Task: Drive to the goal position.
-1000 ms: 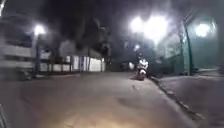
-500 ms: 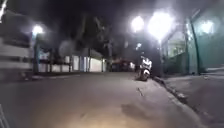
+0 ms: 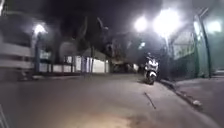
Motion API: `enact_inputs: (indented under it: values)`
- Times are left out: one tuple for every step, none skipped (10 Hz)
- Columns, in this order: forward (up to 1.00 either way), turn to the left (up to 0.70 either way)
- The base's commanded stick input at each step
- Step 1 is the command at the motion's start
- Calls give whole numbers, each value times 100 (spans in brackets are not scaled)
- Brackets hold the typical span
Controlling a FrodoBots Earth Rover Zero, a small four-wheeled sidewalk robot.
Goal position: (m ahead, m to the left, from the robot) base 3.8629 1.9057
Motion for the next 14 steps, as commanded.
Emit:
enact_inputs:
  values:
    - [70,0]
    - [70,0]
    - [70,0]
    - [70,11]
    - [70,35]
    - [70,35]
    - [70,35]
    - [70,35]
    - [70,35]
    - [70,35]
    - [70,23]
    - [70,6]
    - [70,0]
    - [70,0]
